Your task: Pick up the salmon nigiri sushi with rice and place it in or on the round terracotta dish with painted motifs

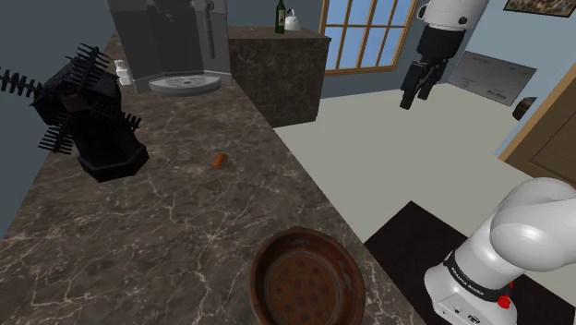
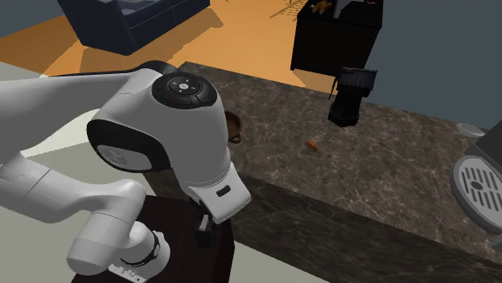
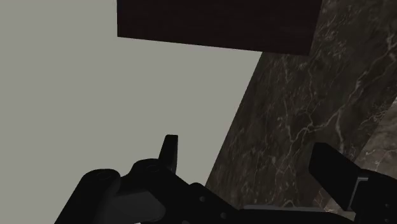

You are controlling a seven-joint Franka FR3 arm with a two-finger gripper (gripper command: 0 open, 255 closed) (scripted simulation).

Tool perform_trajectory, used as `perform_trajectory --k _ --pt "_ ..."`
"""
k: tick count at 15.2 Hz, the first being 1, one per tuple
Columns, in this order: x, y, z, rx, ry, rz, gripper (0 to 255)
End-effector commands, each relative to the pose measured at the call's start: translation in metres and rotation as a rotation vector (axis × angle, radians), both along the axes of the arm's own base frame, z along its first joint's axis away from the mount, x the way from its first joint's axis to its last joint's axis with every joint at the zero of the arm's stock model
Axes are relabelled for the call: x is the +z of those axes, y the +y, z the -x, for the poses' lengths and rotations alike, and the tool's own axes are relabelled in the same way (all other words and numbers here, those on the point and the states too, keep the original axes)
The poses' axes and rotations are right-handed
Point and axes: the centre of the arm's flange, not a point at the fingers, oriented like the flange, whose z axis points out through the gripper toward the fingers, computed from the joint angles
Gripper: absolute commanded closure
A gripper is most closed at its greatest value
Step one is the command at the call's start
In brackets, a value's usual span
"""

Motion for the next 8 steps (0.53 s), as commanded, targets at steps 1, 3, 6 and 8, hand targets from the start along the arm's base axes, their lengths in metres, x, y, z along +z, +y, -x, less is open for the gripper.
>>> perform_trajectory --k 1,3,6,8 --pt "0.0 0.0 0.0 0.0 0.0 0.0 0" --pt "-0.009 0.022 -0.008 -0.031 -0.002 -0.009 0" --pt "-0.021 0.056 -0.02 -0.077 -0.005 -0.021 0" --pt "-0.029 0.077 -0.03 -0.108 -0.007 -0.03 0"
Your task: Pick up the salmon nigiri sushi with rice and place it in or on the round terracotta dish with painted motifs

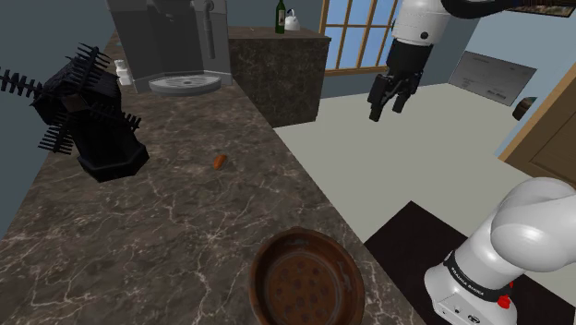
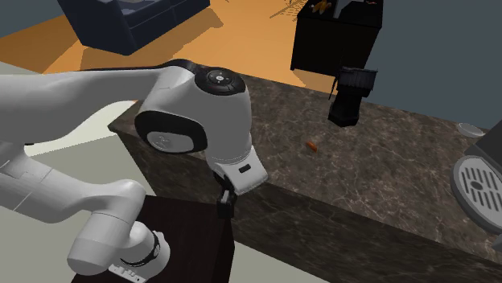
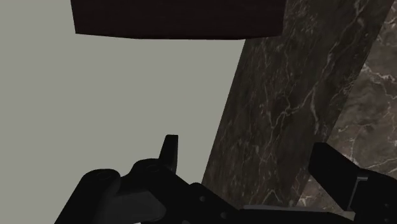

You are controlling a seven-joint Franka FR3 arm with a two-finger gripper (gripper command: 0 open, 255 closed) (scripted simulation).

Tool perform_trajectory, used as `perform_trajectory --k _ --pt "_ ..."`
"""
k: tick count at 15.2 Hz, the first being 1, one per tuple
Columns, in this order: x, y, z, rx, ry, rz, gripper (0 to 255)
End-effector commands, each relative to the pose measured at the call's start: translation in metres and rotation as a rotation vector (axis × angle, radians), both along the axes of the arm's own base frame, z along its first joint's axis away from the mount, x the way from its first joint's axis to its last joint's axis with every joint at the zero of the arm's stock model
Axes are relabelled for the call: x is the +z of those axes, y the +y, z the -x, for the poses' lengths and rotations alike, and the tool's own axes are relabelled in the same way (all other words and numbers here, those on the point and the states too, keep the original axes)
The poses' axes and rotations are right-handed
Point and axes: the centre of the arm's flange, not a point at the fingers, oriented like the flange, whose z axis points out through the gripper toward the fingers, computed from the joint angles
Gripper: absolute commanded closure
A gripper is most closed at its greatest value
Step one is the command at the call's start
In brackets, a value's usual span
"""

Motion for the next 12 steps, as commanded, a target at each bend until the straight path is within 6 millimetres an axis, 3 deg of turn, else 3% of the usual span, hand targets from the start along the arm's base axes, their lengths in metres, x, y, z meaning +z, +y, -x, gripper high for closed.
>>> perform_trajectory --k 1,12 --pt "-0.007 0.021 -0.011 -0.034 -0.003 -0.01 0" --pt "-0.047 0.136 -0.076 -0.203 -0.013 -0.057 0"
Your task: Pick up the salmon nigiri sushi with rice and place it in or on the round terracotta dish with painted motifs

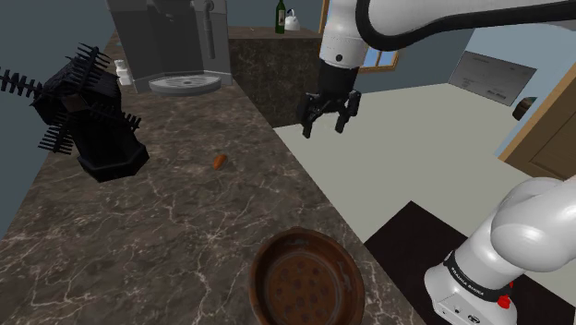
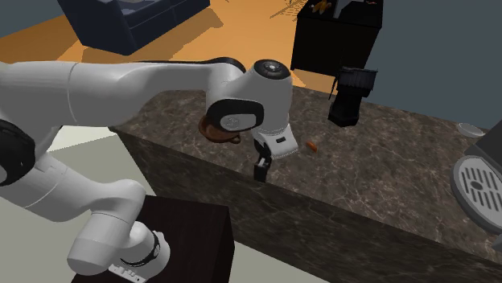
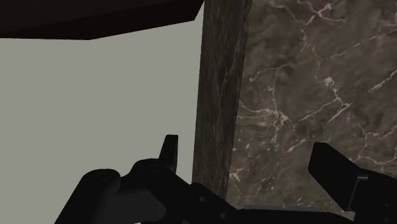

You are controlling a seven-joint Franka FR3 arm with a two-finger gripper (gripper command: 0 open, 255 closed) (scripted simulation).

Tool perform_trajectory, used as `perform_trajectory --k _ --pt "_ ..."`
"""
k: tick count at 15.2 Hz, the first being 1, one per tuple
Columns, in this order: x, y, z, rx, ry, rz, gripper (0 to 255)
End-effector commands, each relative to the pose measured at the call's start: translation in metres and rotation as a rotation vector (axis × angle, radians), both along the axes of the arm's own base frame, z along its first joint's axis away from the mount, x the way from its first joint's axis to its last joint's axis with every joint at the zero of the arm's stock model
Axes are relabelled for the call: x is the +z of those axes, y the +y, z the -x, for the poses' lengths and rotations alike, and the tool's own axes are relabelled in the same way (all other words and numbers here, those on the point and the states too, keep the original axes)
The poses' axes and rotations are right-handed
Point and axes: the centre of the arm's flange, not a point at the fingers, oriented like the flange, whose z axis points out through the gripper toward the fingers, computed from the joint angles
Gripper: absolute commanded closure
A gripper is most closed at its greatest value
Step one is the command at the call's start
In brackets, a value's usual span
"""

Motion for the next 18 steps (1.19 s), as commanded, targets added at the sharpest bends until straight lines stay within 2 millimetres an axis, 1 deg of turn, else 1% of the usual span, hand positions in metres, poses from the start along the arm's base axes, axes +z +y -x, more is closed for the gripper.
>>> perform_trajectory --k 1,9,18 --pt "-0.007 0.018 -0.014 -0.034 -0.002 -0.01 0" --pt "-0.032 0.094 -0.075 -0.157 -0.009 -0.044 0" --pt "-0.057 0.171 -0.154 -0.296 -0.018 -0.083 0"
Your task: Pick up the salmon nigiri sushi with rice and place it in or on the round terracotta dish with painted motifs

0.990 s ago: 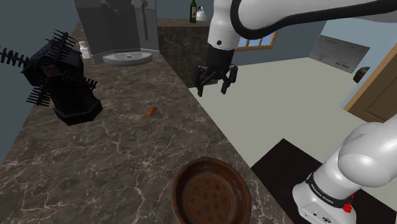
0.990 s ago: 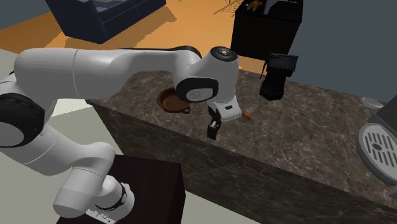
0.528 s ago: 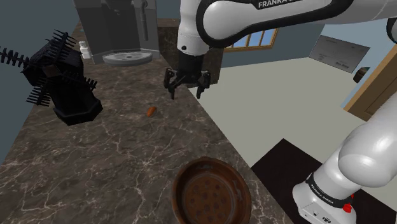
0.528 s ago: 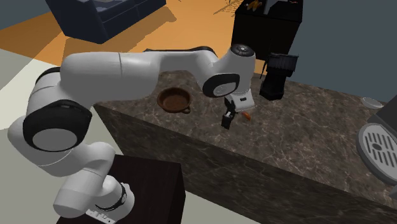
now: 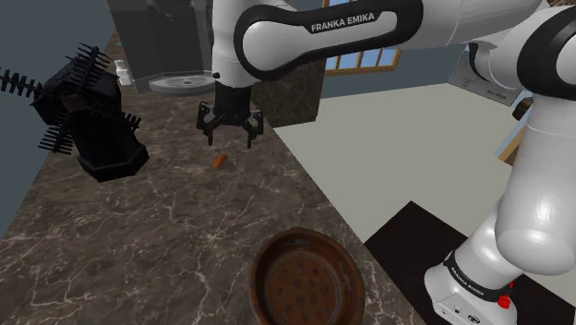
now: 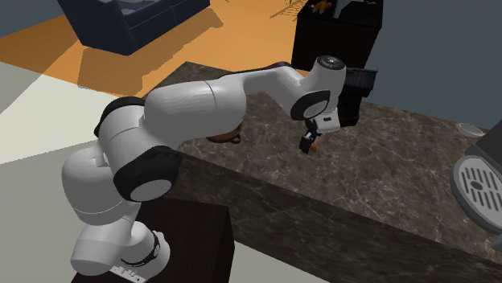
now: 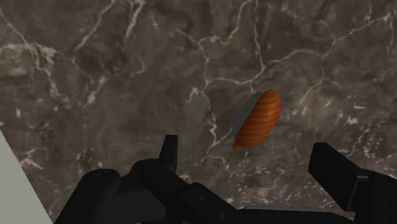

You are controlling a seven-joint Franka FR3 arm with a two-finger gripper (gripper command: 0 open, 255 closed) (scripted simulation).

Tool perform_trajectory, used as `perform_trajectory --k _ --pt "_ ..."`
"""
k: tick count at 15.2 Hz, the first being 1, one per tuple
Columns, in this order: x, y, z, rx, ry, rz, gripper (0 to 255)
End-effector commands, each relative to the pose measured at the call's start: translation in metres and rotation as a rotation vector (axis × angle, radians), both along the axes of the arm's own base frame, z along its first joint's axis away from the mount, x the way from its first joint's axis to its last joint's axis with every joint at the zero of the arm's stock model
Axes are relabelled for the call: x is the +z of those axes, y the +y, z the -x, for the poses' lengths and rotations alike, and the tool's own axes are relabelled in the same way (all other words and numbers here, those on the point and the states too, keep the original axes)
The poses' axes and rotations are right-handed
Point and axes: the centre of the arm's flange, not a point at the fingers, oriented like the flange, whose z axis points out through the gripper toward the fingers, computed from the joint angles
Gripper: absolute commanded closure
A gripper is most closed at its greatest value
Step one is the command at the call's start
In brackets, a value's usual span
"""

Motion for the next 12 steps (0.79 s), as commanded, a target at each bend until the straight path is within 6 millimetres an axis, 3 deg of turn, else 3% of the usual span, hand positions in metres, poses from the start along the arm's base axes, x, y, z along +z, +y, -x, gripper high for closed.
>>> perform_trajectory --k 1,8,12 --pt "-0.003 0.013 -0.016 -0.026 -0.001 -0.005 0" --pt "-0.043 0.017 -0.018 -0.026 -0.001 -0.005 0" --pt "-0.043 0.017 -0.018 -0.026 -0.001 -0.005 0"
